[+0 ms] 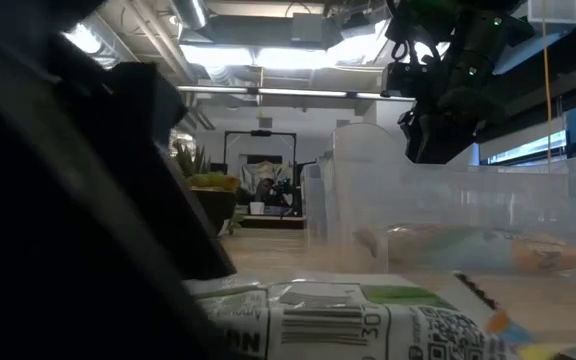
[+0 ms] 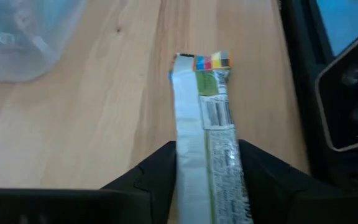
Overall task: Pick and place Granola Bars by type
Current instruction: Put the yellow granola bar into the bottom transparent bin
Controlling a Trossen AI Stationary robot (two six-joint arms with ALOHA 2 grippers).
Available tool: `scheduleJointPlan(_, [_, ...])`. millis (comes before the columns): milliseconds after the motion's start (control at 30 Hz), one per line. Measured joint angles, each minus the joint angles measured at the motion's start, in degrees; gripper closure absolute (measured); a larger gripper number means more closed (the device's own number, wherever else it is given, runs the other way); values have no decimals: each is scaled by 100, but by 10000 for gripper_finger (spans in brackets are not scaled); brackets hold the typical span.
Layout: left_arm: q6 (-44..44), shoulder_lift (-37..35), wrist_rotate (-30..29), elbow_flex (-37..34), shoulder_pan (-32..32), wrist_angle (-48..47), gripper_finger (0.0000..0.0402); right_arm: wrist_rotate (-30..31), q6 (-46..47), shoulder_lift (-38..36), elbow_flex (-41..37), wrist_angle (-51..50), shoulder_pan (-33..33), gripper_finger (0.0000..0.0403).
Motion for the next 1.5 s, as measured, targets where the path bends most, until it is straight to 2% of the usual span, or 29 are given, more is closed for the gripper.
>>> scheduleJointPlan(333, [338, -69, -42, -28, 151, -81, 321, -5, 107, 0, 60, -21, 2, 196])
scheduleJointPlan(633, [439, -534, -218, -63, 296, -517, 335, -122, 129, 0, 414, -52, 10, 196])
scheduleJointPlan(900, [468, -1421, -347, -48, 546, -1029, 336, -1103, 132, -15, 833, -495, 131, 196])
scheduleJointPlan(967, [677, -1616, -458, -48, 696, -1037, 336, -1005, 322, -89, 912, -603, 221, 196])
scheduleJointPlan(1067, [976, -1857, -452, -48, 976, -1012, 336, -321, 630, -392, 962, -578, 395, 196])
scheduleJointPlan(1200, [1745, -1995, 41, -42, 1409, -828, 336, 256, 857, -953, 920, -645, 640, 196])
scheduleJointPlan(1400, [2775, -1889, 1303, -31, 2070, -177, 336, 351, 1468, -1763, 689, -956, 952, 196])
scheduleJointPlan(1500, [2880, -1761, 1578, -35, 2308, -52, 336, 350, 1866, -2067, 568, -1214, 1118, 196])
